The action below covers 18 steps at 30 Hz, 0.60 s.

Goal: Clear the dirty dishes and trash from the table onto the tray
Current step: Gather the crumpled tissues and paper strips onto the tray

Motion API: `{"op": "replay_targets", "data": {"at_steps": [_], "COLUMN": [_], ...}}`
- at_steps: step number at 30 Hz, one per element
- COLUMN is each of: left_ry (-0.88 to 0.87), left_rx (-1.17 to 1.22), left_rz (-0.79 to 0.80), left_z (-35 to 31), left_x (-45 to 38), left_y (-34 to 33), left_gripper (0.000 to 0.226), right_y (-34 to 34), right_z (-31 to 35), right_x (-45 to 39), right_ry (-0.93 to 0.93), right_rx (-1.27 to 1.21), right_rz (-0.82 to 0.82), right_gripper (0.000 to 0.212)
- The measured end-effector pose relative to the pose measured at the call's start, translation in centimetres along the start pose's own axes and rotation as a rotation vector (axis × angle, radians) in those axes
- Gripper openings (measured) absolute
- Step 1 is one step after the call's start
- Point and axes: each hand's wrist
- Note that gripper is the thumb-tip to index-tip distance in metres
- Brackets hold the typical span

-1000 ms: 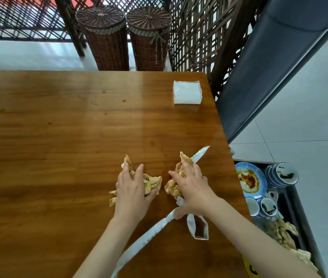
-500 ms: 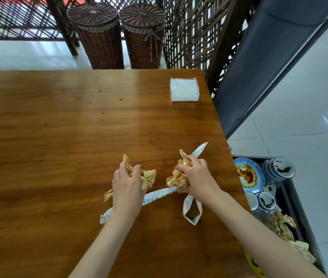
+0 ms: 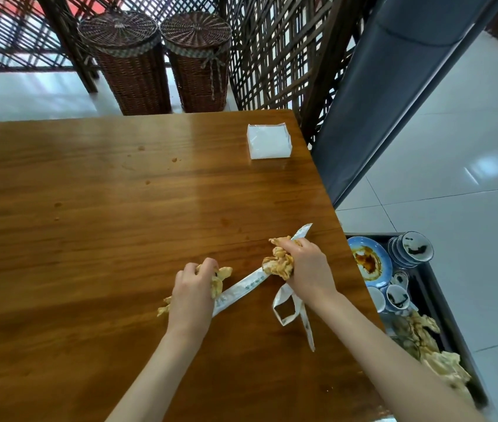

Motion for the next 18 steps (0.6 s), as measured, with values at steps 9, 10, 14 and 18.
{"op": "replay_targets", "data": {"at_steps": [9,10,14,18], "left_ry": [-0.050,-0.061,-0.089,-0.108], "left_rx": [0.094,0.112,0.173,0.205], "left_rz": [0.022,0.023,0.013,0.000], "left_z": [-0.9,-1.3,-2.8,-4.6], "left_x": [-0.7,-0.8,-1.0,-0.8], "left_y": [1.7,1.9,2.6,2.8], "left_gripper": [0.043,0.042,0.038,0.035], "right_y": [3.9,4.7,7.1,9.7], "right_z": [-0.1,-0.2,-0.9,-2.2], "right_x": [1.0,1.1,1.5,2.5], "right_ry": [-0.071,-0.082,-0.122,-0.137], "right_rx": [-0.008,-0.013,-0.023,-0.042], "right_rz": [-0.121,-0.135,-0.184,-0.256], "right_gripper": [0.044,0.042,0.036,0.035]}}
Point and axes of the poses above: each hand's wrist, its own x-axis away from the middle knuckle, its own y-axis out of the back of the hand, z = x × y, and after that the axes turned 9 degrees about y, right-handed
